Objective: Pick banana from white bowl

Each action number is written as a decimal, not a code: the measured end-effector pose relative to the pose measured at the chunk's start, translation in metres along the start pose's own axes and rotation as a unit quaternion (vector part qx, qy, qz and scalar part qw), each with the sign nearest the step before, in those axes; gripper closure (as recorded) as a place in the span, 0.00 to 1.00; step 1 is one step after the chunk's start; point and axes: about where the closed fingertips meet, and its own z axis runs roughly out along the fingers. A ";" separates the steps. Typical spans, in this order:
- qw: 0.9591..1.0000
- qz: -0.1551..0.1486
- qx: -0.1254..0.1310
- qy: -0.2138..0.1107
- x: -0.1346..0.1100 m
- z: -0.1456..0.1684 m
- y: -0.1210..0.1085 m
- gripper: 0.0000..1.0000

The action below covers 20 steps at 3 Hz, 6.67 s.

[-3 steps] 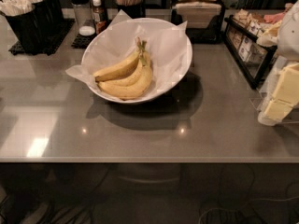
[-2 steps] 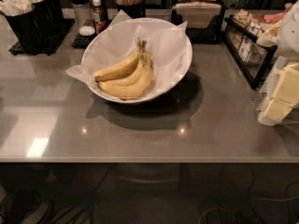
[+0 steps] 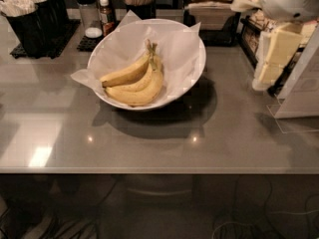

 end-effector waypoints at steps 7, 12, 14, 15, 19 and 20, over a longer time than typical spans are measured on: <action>0.954 -0.199 -0.025 -0.221 -0.151 0.103 -0.112 0.26; 0.943 -0.224 -0.053 -0.239 -0.205 0.191 -0.133 0.36; 0.946 -0.196 -0.079 -0.247 -0.192 0.211 -0.106 0.36; 0.946 -0.197 -0.085 -0.244 -0.192 0.218 -0.101 0.36; 0.951 -0.190 -0.062 -0.237 -0.189 0.227 -0.114 0.35; 0.957 -0.177 -0.051 -0.222 -0.186 0.233 -0.115 0.35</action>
Offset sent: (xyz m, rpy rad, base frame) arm 0.0703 0.1707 0.0362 0.1080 0.0450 0.6876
